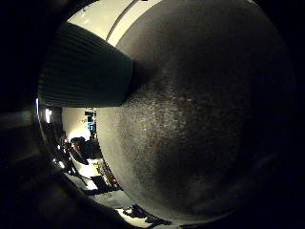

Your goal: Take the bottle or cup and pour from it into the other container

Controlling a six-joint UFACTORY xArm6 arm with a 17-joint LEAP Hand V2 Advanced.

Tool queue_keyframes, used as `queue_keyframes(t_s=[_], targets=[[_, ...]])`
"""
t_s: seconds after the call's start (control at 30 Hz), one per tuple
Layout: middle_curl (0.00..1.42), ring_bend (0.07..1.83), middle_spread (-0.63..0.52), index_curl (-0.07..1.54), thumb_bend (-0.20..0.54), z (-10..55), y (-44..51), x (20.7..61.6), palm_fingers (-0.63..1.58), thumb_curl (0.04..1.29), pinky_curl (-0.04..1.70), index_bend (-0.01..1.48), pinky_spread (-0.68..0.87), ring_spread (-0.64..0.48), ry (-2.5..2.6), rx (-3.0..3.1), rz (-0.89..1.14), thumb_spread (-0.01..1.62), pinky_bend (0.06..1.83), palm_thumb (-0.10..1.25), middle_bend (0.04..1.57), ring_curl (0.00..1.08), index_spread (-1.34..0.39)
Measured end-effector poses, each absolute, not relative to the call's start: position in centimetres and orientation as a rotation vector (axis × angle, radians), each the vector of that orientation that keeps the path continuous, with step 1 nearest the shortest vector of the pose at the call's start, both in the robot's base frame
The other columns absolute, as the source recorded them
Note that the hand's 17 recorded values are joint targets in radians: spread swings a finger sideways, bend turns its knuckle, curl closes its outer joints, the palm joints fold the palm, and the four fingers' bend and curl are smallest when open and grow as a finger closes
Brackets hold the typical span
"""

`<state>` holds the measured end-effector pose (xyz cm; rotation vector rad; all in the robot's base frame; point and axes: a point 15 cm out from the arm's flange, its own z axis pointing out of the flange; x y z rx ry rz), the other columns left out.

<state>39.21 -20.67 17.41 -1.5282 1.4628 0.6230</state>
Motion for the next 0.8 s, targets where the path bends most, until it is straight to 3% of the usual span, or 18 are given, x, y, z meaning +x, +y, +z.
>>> queue_keyframes(t_s=[0.23, 0.47, 0.57, 0.7, 0.8], targets=[[0.35, 0.55, 0.1, 0.27, -0.025, 17.2, -20.2, 39.2, 0.28, 0.3, 0.26, 0.16, 0.24, 0.05, 1.454, -1.528, 0.638, 0.96, 0.49, 0.54, 0.33, 0.25, -0.13], [0.38, 0.76, 0.03, 0.28, -0.023, 17.3, -19.7, 38.8, 0.51, 0.32, 0.23, 0.16, 0.12, -0.01, 1.446, -1.532, 0.636, 0.97, 0.5, 0.61, 0.43, 0.29, -0.17], [0.41, 0.88, -0.03, 0.28, -0.017, 17.3, -19.7, 38.8, 0.67, 0.33, 0.22, 0.16, 0.0, -0.07, 1.449, -1.528, 0.64, 0.98, 0.57, 0.66, 0.53, 0.32, -0.21], [0.48, 1.01, -0.12, 0.28, -0.011, 17.6, -19.4, 38.7, 1.01, 0.38, 0.27, 0.18, -0.32, -0.17, 1.437, -1.521, 0.657, 0.99, 0.86, 0.76, 0.65, 0.38, -0.29], [0.55, 1.04, -0.16, 0.35, -0.018, 18.3, -18.6, 38.3, 1.14, 0.42, 0.31, 0.25, -0.47, -0.2, 1.403, -1.506, 0.699, 0.94, 0.93, 0.82, 0.76, 0.43, -0.35]])
